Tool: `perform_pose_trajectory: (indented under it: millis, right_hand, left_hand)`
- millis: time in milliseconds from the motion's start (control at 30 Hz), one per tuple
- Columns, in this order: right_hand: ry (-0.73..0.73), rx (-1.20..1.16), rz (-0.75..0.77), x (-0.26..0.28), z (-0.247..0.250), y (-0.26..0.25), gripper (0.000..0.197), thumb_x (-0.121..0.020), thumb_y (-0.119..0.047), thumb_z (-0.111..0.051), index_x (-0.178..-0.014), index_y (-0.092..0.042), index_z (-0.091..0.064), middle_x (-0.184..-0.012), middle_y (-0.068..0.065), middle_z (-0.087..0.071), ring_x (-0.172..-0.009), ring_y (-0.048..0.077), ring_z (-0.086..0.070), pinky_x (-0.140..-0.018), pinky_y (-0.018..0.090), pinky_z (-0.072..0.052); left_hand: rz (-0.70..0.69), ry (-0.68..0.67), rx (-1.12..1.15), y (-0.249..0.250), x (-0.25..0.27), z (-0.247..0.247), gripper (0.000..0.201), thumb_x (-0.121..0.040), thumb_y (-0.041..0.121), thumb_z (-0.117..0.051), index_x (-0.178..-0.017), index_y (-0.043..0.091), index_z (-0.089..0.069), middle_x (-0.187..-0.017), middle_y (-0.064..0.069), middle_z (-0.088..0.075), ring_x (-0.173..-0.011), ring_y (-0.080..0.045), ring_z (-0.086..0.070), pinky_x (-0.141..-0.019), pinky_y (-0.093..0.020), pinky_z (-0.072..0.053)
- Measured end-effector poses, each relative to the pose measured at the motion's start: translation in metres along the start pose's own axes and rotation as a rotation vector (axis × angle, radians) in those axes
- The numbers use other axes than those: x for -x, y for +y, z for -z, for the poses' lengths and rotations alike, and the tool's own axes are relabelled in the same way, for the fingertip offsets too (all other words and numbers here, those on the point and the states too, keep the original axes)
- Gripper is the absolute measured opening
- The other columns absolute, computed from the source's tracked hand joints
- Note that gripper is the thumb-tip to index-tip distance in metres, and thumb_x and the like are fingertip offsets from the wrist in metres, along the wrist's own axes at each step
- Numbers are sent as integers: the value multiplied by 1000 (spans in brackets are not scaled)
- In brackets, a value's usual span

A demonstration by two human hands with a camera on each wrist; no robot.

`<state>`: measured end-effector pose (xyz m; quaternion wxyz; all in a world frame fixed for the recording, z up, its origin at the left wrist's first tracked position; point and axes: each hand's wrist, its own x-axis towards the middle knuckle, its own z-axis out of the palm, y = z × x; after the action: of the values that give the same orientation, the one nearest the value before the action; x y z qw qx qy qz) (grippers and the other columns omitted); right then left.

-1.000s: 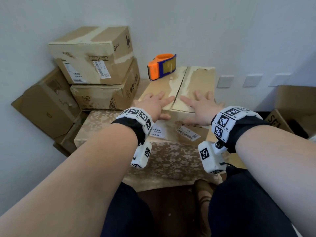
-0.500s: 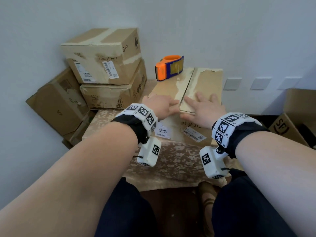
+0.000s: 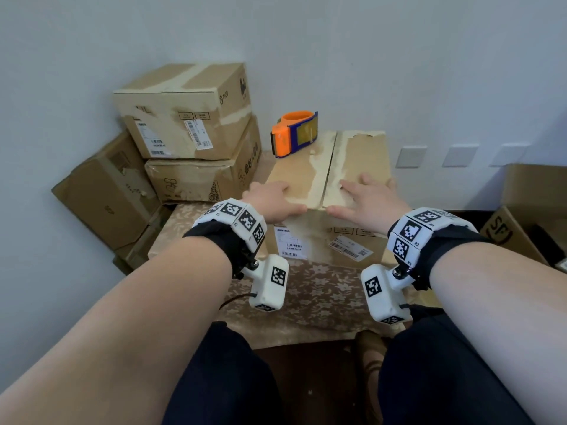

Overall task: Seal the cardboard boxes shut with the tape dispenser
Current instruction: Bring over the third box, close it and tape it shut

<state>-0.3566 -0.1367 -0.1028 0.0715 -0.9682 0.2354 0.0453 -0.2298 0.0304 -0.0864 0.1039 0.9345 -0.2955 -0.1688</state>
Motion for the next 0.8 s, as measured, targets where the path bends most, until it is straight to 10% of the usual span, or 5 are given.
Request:
perform_pose_trajectory:
  millis: [267, 367, 500, 800]
  right_hand:
    - [155, -407, 0, 19, 27, -5, 31, -95, -42, -49, -113, -24, -68, -121, -2, -65, -115, 22, -57, -103, 45, -42]
    - [120, -689, -68, 19, 41, -19, 19, -94, -20, -50, -93, -19, -69, -95, 1, -72, -87, 18, -64, -78, 33, -52]
    - [-203, -1158, -199, 23, 47, -32, 24, -96, -7, -50, -113, 6, -60, -85, 14, -66, -70, 20, -63, -59, 21, -55]
    - [-373, -1166, -281, -2, 51, -33, 28, -98, 1, -43, -121, 13, -54, -80, 16, -61, -69, 20, -60, -63, 21, -55]
  left_hand:
    - [36, 45, -88, 10, 27, 23, 38, -90, 25, -46, -125, 14, -55, -126, -14, -50, -112, -33, -49, -97, -43, -44]
    - [-41, -13, 441, 30, 34, 30, 22, -95, 5, -42, -90, 7, -63, -88, -7, -60, -78, -18, -58, -77, -28, -53]
    - [70, -275, 962, 46, 35, 25, 14, -94, 3, -49, -93, -2, -62, -78, -11, -63, -69, -18, -63, -71, -24, -57]
    - [168, -345, 804, 60, 5, 33, 24, -96, 9, -36, -93, -1, -57, -80, -12, -61, -67, -19, -58, -74, -26, -51]
